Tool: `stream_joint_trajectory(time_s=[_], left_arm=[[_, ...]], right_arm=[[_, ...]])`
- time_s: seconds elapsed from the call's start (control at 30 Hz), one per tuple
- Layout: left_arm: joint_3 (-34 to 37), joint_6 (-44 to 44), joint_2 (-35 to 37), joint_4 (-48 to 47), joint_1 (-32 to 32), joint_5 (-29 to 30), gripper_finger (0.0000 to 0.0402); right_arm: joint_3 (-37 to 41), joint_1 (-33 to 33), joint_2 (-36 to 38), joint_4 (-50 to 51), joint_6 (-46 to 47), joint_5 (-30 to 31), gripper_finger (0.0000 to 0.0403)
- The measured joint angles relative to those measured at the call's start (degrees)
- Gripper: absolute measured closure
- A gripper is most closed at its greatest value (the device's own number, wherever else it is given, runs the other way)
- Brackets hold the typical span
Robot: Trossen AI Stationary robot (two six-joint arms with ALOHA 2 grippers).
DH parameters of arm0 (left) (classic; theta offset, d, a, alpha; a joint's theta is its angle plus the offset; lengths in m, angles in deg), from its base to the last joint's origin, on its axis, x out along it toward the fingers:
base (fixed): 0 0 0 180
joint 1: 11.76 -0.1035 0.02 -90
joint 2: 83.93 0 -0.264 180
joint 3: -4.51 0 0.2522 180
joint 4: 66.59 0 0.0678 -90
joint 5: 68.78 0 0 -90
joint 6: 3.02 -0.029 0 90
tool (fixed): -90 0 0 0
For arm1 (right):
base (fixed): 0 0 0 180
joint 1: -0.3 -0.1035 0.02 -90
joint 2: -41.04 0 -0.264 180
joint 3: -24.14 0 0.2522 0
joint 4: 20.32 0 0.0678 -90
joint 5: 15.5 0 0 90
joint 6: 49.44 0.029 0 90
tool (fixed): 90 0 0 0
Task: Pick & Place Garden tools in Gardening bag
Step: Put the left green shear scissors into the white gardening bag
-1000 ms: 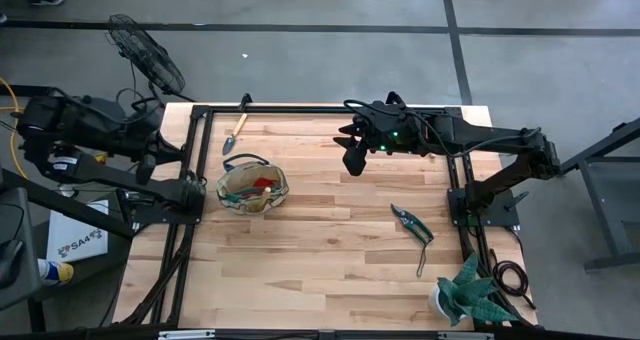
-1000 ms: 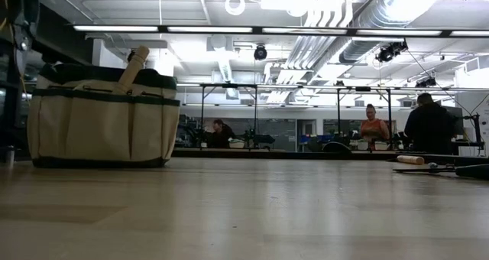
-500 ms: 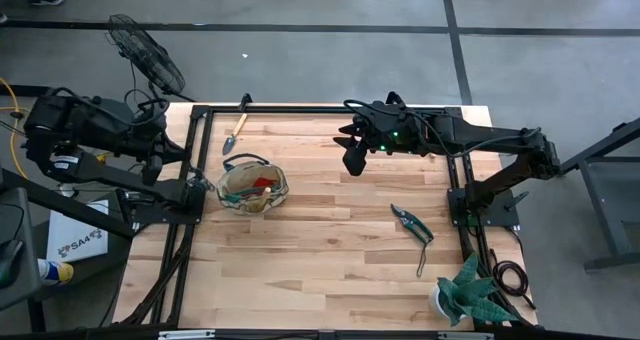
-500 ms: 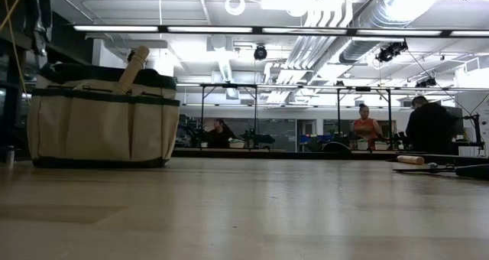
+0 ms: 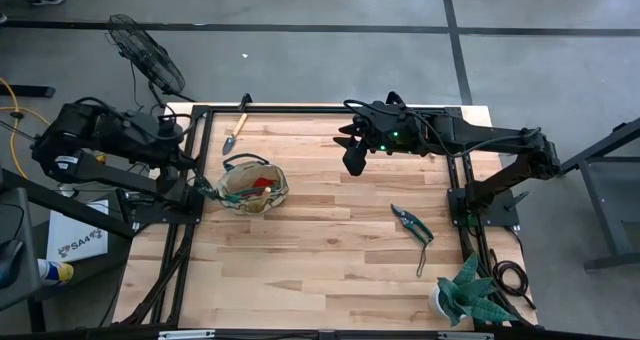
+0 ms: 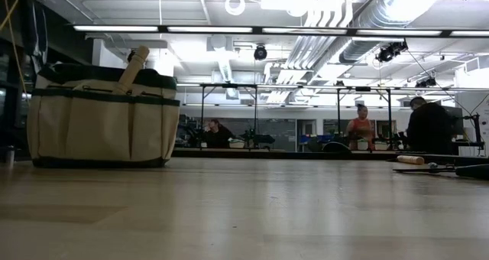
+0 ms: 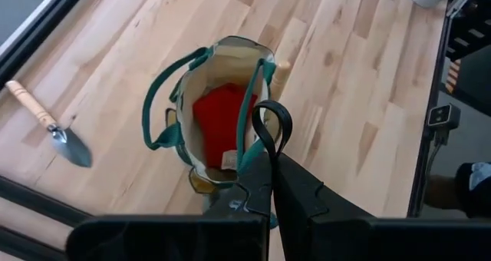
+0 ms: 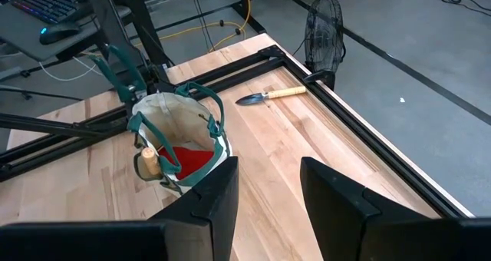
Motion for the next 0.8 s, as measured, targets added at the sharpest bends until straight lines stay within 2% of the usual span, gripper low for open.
stream_joint_trajectory(time_s=[0.27, 0.8], left_arm=[[0.0, -1.1, -0.1, 0.0, 0.0, 2.8, 0.0401], [0.0, -1.8, -3.7, 0.0, 0.0, 2.1, 0.0401]], right_arm=[[0.0, 0.0, 0.0, 0.0, 0.0, 0.0, 0.0270], [0.0, 0.0, 0.0, 0.0, -0.2, 0.0, 0.0270]])
